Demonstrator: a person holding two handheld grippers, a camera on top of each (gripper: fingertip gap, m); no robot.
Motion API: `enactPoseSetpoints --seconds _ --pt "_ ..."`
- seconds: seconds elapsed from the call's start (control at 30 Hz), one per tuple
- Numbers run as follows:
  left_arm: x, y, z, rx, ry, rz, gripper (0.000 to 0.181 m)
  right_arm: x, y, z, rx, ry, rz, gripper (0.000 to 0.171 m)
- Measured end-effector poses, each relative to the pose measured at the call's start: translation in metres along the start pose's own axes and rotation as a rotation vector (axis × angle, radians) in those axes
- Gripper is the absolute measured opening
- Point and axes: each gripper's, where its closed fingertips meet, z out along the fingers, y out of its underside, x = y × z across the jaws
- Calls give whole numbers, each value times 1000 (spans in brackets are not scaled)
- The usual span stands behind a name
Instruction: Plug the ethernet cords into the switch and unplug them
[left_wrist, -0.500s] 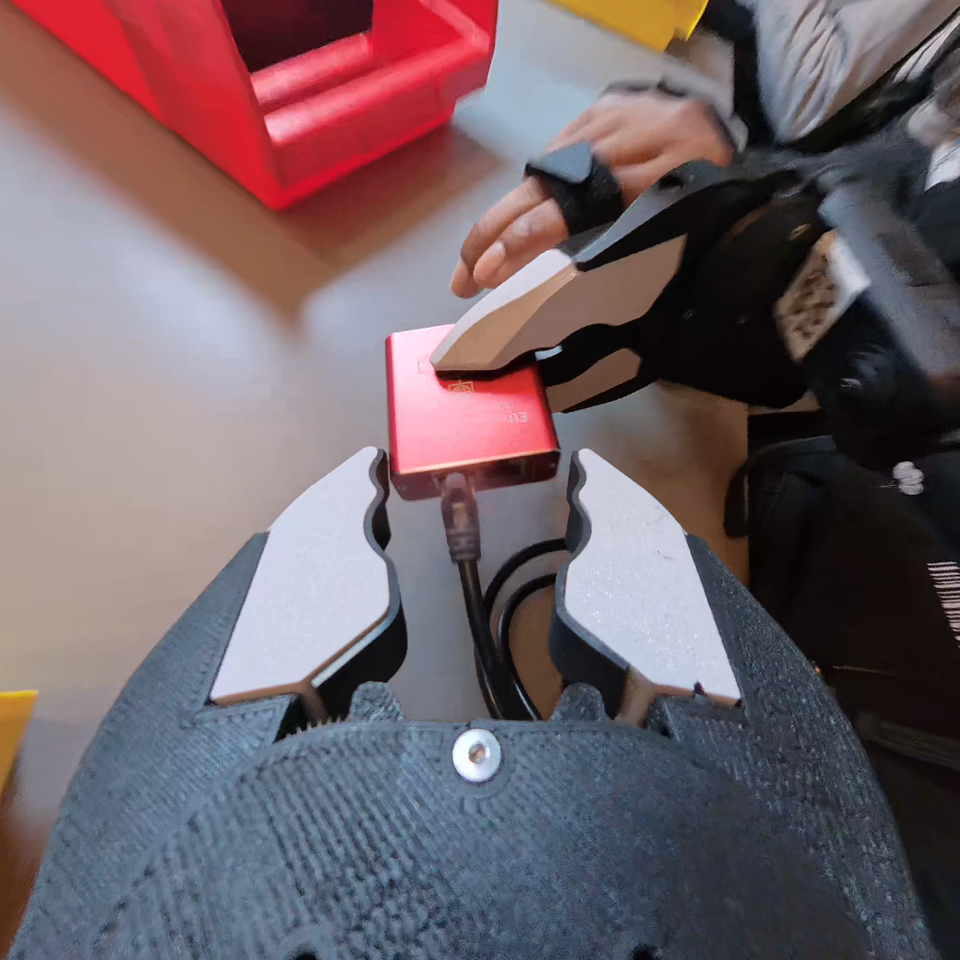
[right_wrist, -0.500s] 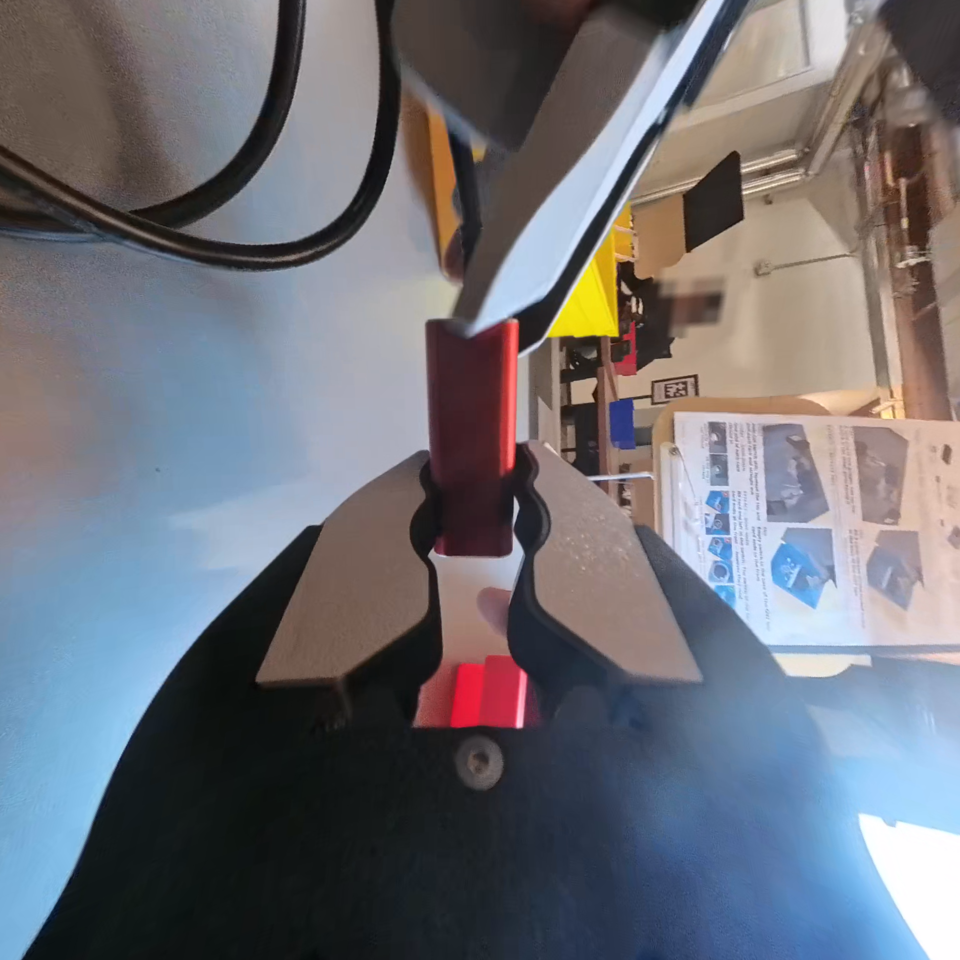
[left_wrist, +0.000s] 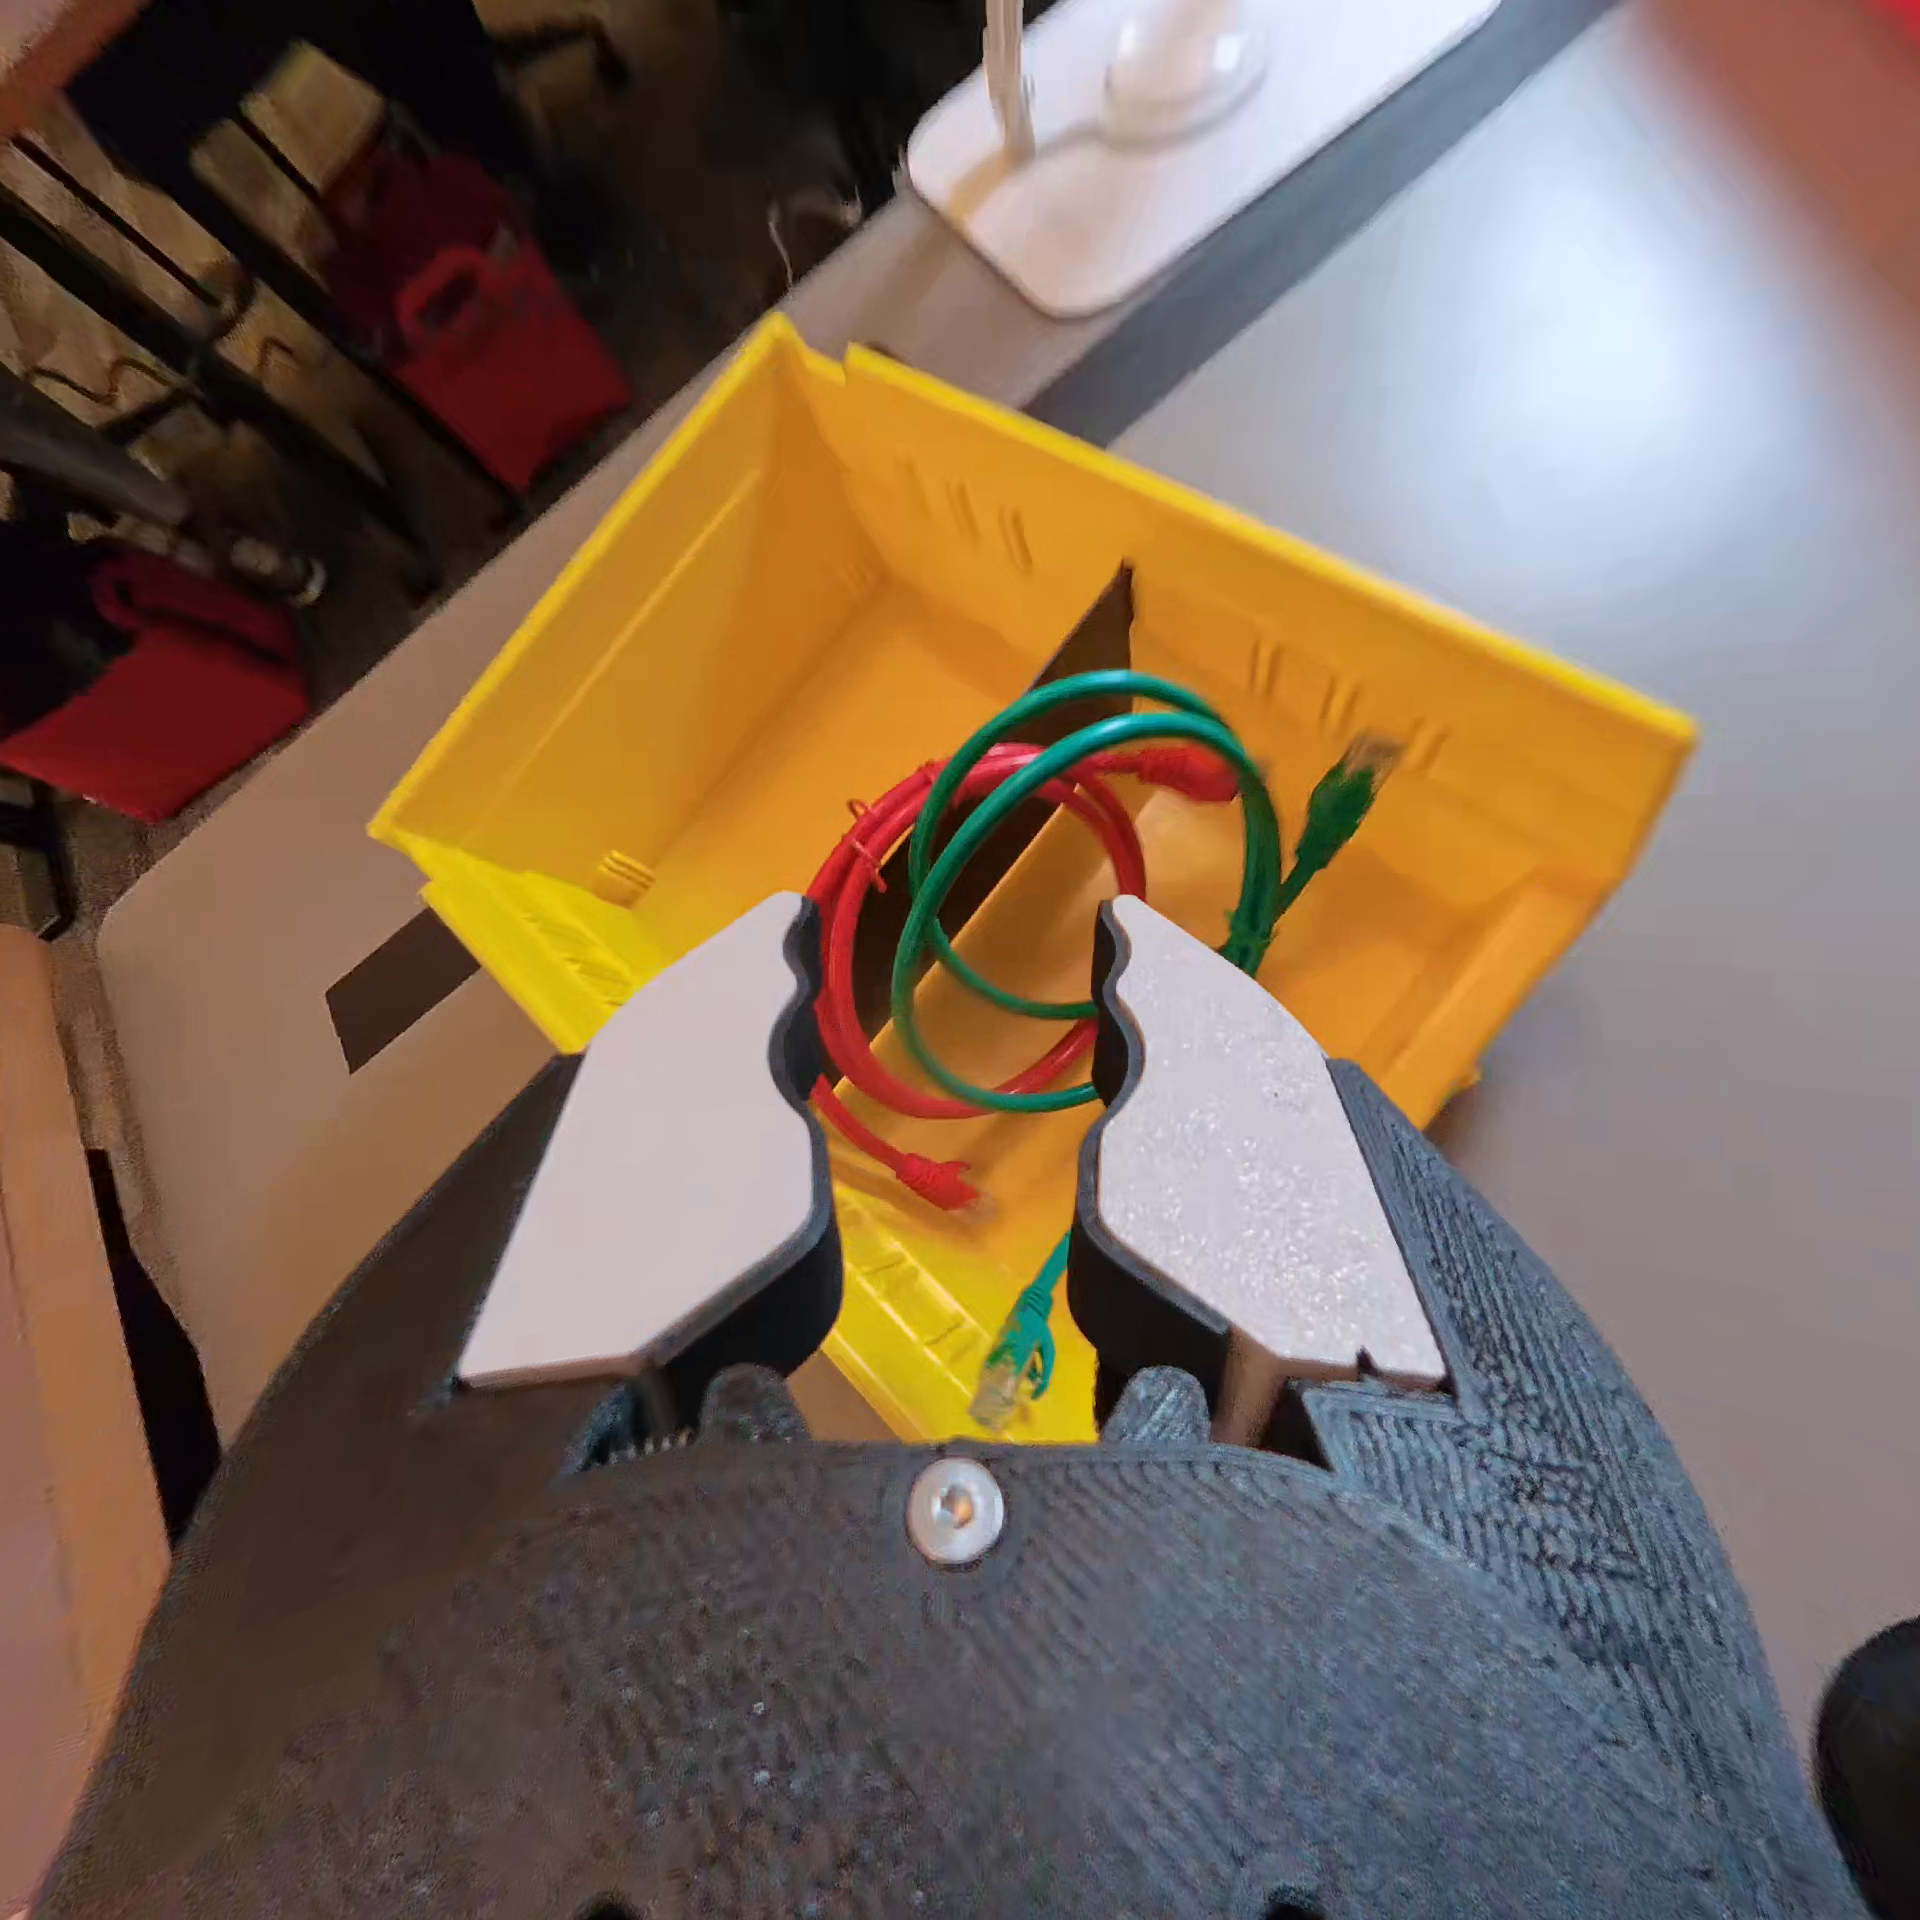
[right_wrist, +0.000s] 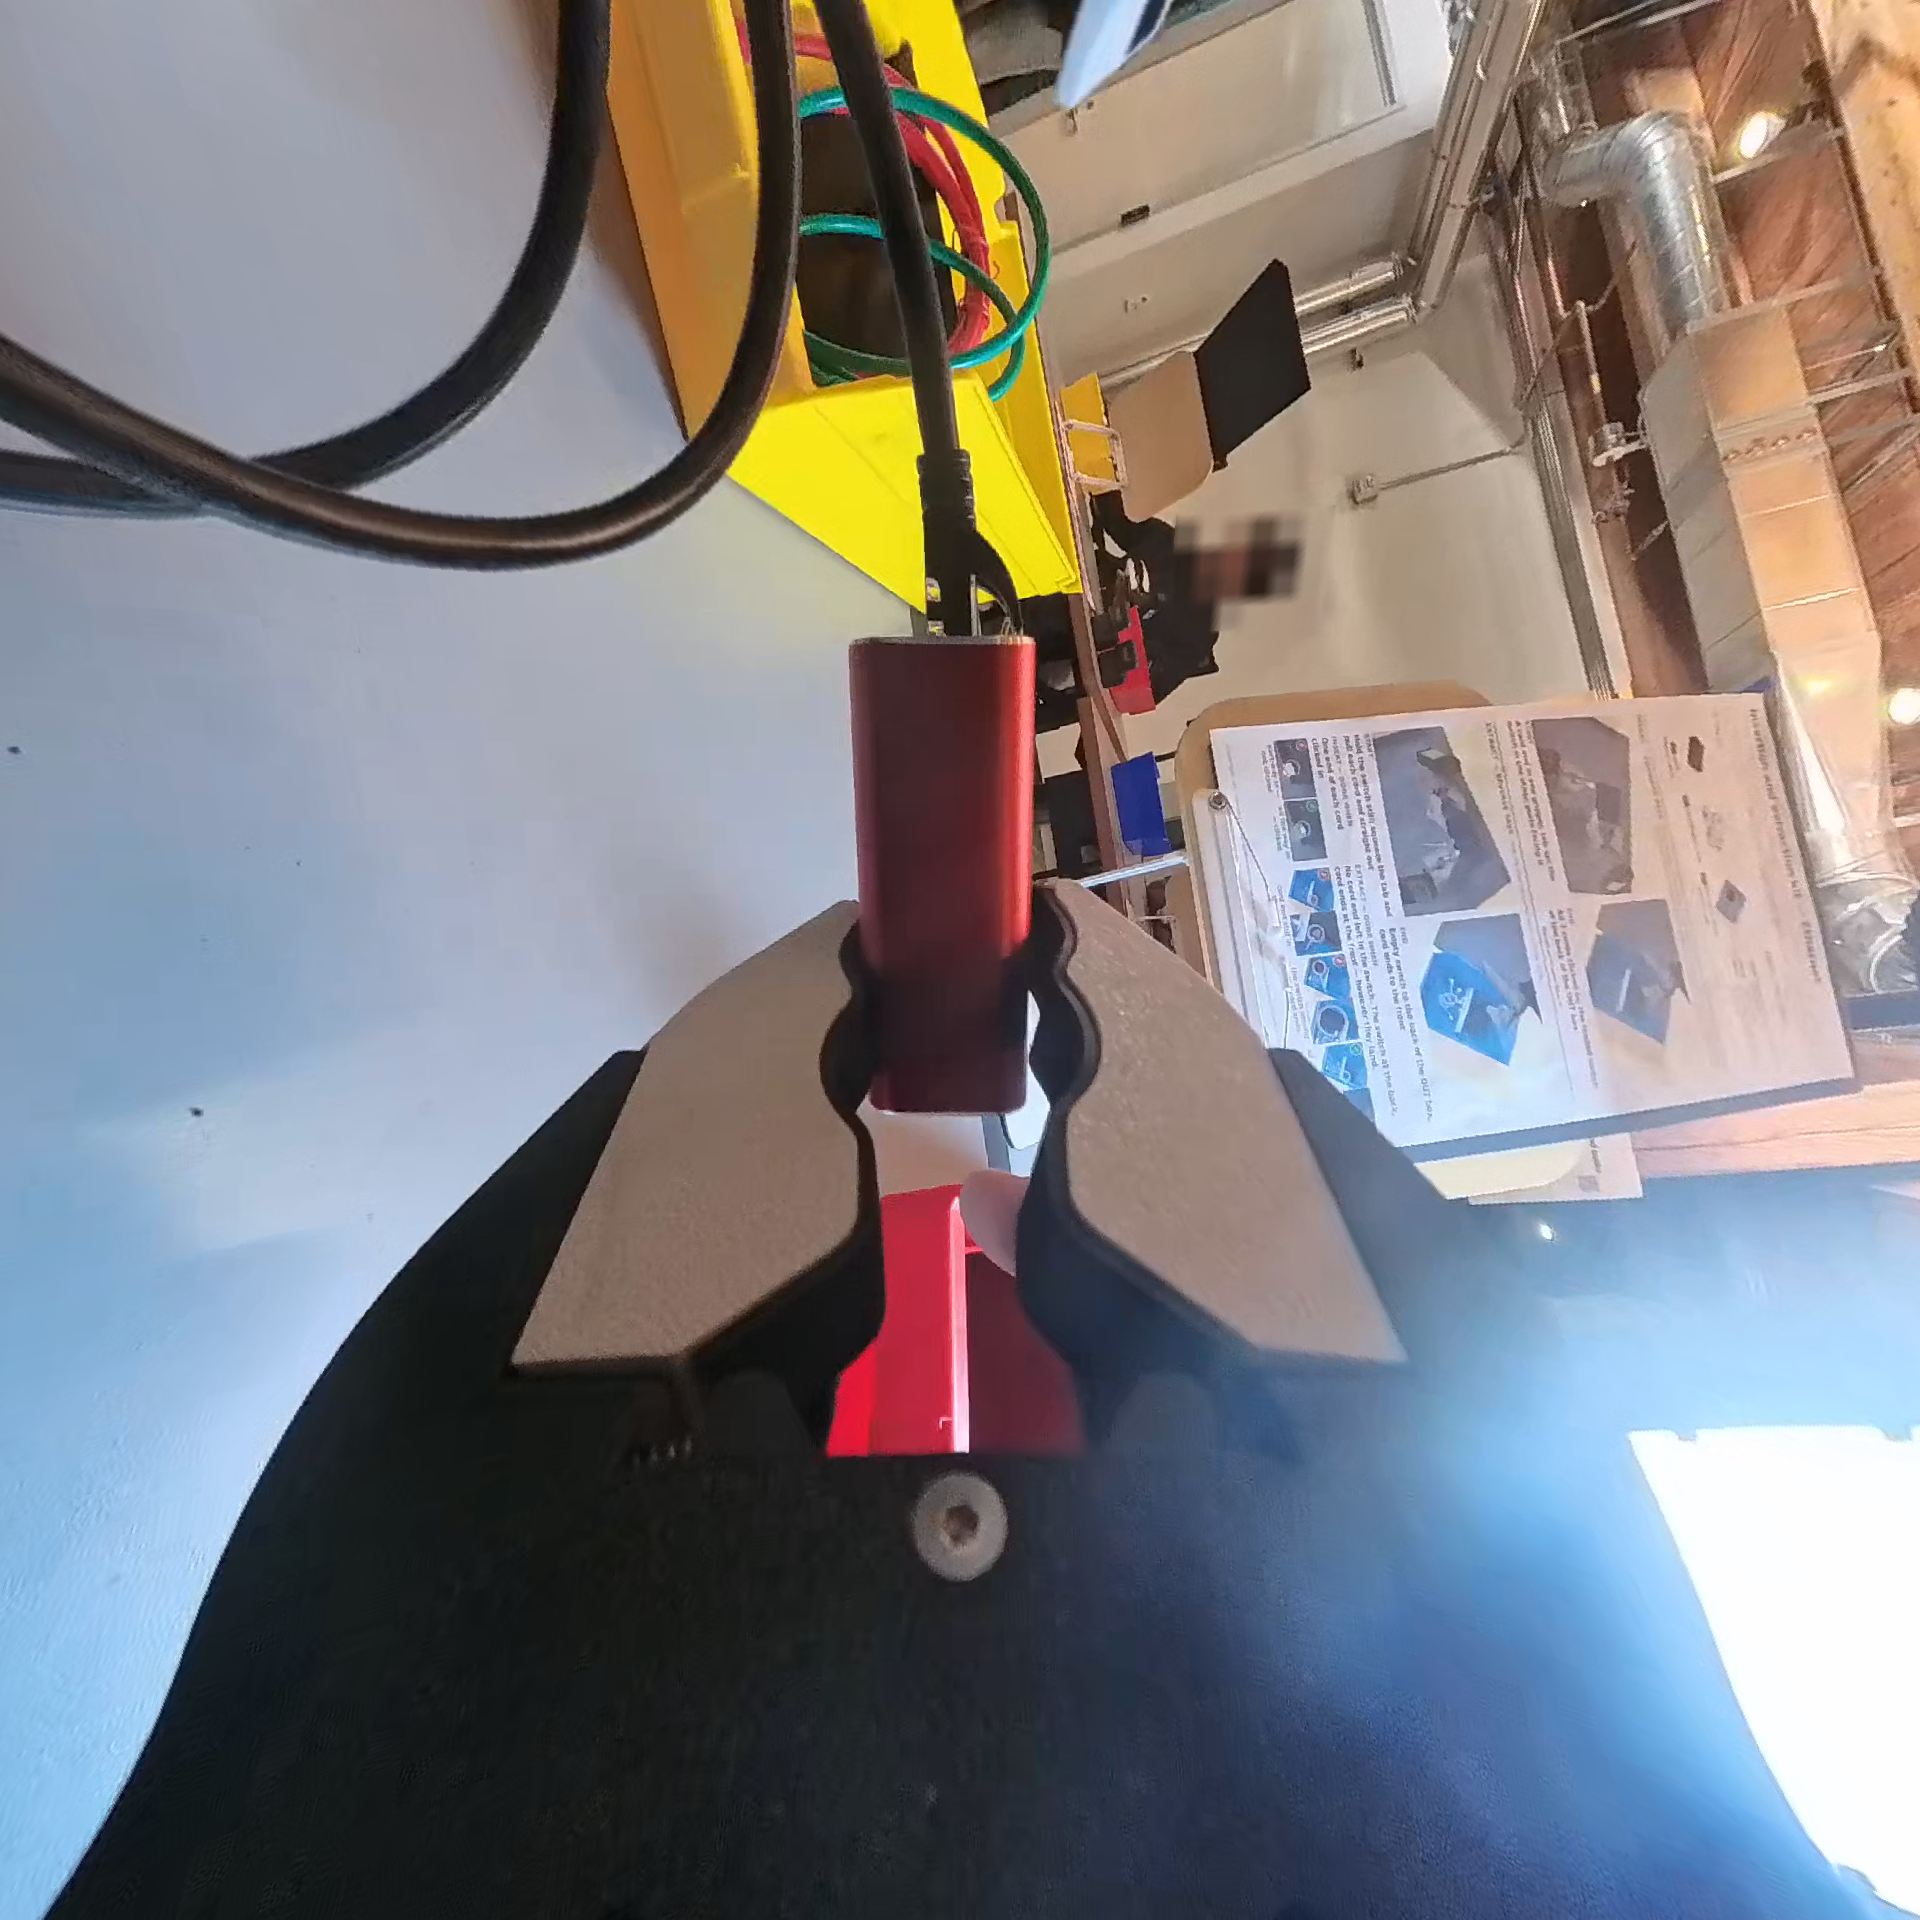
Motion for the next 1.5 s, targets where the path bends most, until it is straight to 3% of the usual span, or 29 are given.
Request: enactPoseSetpoints --seconds 0.23,0.43,0.5,0.8,1.0,1.3,1.5 --pt "-1 9 59 -150 -109 312 42 -6 2 1 -5 -19 2 27" --pt "-4 -4 69 -139 -191 447 16 -7 7 0 -10 -25 18 27" --pt "-8 -10 62 -118 -212 447 7 -7 8 0 -10 -24 20 27" --pt "-7 -50 -16 -34 -150 325 6 -1 7 -2 2 -7 40 27" --pt "30 -67 -51 -26 17 257 6 10 7 -7 10 36 55 27" --pt "87 -47 -28 -131 169 286 6 26 7 -14 38 112 77 26" --pt "92 -13 8 -298 280 91 6 28 9 -15 41 128 76 27"
